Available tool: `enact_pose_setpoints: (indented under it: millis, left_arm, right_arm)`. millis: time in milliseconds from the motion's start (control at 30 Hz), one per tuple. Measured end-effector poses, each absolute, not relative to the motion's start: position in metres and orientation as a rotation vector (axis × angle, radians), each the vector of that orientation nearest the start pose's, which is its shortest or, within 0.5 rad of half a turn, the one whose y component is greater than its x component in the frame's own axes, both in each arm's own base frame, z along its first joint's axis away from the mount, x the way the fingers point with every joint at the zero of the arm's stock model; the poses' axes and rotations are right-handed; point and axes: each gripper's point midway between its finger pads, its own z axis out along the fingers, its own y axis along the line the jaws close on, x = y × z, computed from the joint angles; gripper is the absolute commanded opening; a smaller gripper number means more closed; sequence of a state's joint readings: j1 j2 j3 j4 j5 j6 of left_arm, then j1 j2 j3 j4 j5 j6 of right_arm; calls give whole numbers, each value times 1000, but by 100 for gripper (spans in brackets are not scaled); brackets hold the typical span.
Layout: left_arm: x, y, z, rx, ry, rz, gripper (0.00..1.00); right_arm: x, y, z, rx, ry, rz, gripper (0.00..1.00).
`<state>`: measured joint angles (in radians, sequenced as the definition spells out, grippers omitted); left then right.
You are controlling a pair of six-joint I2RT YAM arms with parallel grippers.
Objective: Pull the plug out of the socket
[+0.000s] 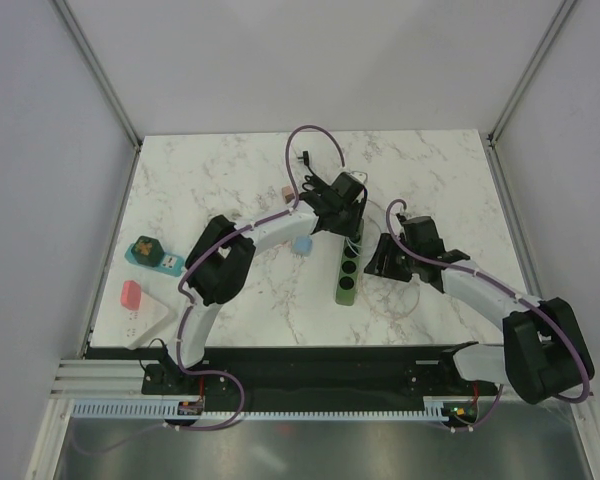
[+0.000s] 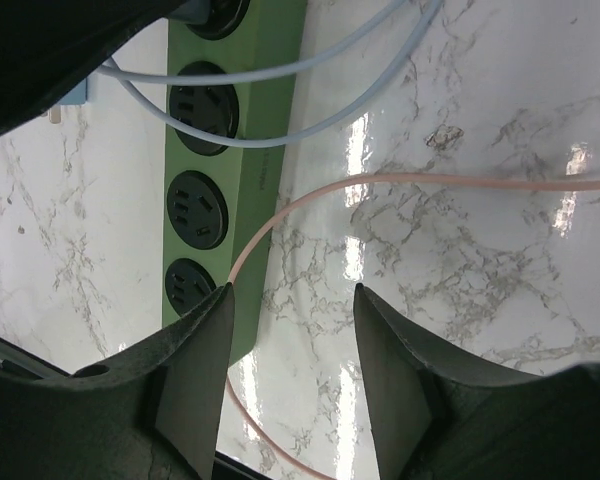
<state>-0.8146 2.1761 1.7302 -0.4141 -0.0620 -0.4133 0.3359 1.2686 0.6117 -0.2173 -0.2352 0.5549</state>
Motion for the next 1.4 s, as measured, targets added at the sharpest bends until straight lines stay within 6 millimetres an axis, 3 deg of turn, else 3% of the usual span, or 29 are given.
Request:
enact_pose_setpoints:
  millis: [133,167,533,967,1367,1400]
  left_arm:
    - [374,-405,65,471,2456,-486,13]
    - [374,-404,65,471,2461,-491,2]
    - [374,-400,65,442,2507,-573,2]
    - [366,-396,81,395,2523,-624,2]
    - [363,-393,85,370,2526,-640,2]
    - [363,-393,85,369,2527,-640,2]
  right_arm:
    - [267,160,52,169,2540,668,63]
    - [269,162,52,170,2540,673,63]
    - [295,185,62,169,2493,794,65]
    - [299,195,49,246,2489,876,63]
    - [304,204,44,322,2449,960,50]
    - [304,205,43,329,2448,967,40]
